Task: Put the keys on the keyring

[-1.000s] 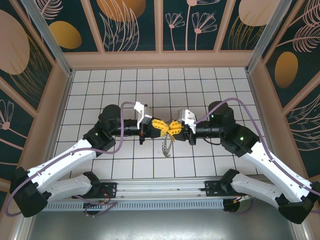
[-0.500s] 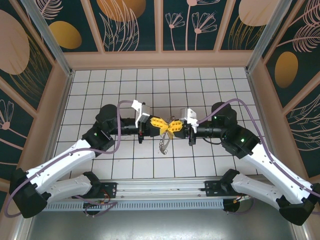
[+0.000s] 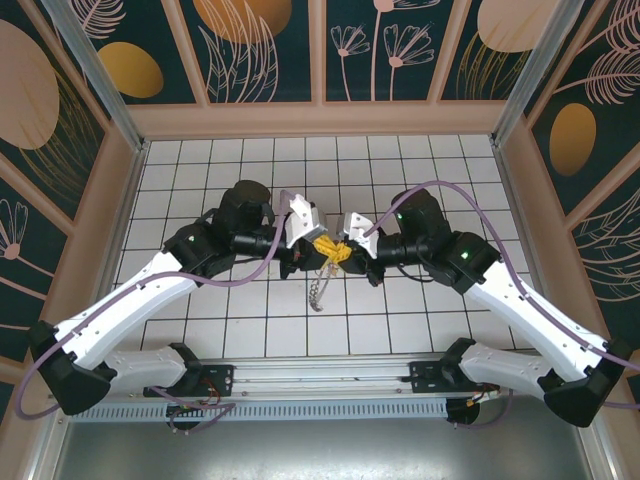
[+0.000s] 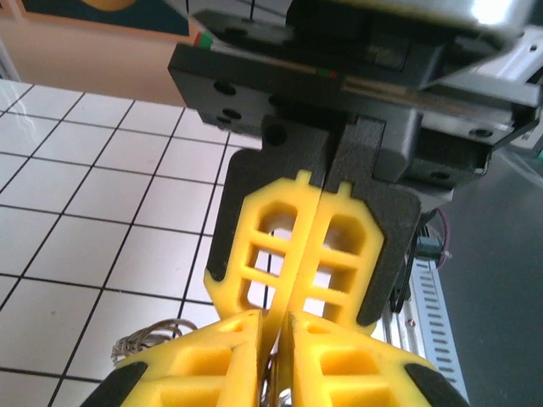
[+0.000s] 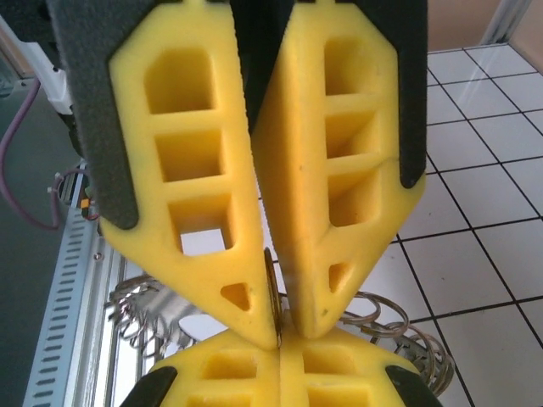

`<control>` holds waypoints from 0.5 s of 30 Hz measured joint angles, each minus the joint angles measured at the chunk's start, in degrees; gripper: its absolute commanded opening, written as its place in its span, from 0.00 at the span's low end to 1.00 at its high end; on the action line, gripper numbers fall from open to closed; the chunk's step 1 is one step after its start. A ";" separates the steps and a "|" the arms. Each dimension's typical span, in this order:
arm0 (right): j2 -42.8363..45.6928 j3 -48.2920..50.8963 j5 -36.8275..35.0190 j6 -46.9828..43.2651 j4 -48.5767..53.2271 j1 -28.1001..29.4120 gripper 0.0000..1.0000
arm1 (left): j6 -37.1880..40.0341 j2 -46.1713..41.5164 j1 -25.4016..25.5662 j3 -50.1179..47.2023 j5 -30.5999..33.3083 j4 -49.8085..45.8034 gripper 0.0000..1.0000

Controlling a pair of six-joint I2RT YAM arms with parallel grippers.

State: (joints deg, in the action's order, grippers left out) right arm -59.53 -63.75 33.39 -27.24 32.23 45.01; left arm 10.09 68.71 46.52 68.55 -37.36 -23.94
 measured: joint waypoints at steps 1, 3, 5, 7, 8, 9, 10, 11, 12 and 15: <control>0.00 -0.20 0.04 -0.26 0.52 0.00 0.00 | 0.48 0.04 0.00 0.04 0.17 -0.79 0.16; 0.00 -0.57 0.09 -0.92 1.33 0.00 0.00 | 1.40 0.04 0.00 0.11 0.42 -2.05 0.16; 0.00 -0.63 0.17 -1.07 1.55 0.00 0.00 | 2.19 0.02 0.00 0.22 0.42 -2.71 0.16; 0.00 -0.63 0.57 -1.22 1.75 0.00 0.00 | 2.89 0.02 0.00 0.37 0.44 -3.41 0.12; 0.00 -0.68 0.72 -1.27 1.92 0.00 0.00 | 3.43 0.02 0.00 0.37 0.42 -3.78 0.06; -0.15 -0.83 0.90 -1.42 2.25 -0.02 0.00 | 3.87 -0.02 0.00 0.37 0.44 -4.17 0.02; -0.37 -1.05 0.96 -1.46 2.71 -0.02 0.00 | 4.44 -0.02 0.04 0.39 0.44 -4.48 0.00; -0.79 -1.46 1.07 -1.57 3.21 0.00 0.00 | 4.76 -0.04 0.07 0.48 0.44 -4.85 0.00; -1.20 -1.90 1.20 -1.90 3.74 0.00 0.00 | 4.94 -0.04 0.07 0.59 0.55 -5.20 0.00; -1.77 -2.67 1.22 -2.73 4.26 0.00 0.00 | 5.44 -0.02 0.07 1.03 0.63 -5.88 0.00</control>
State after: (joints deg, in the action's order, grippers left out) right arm -61.30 -66.41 34.61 -29.98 36.49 45.01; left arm 15.53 68.69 46.59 69.58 -36.73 -29.82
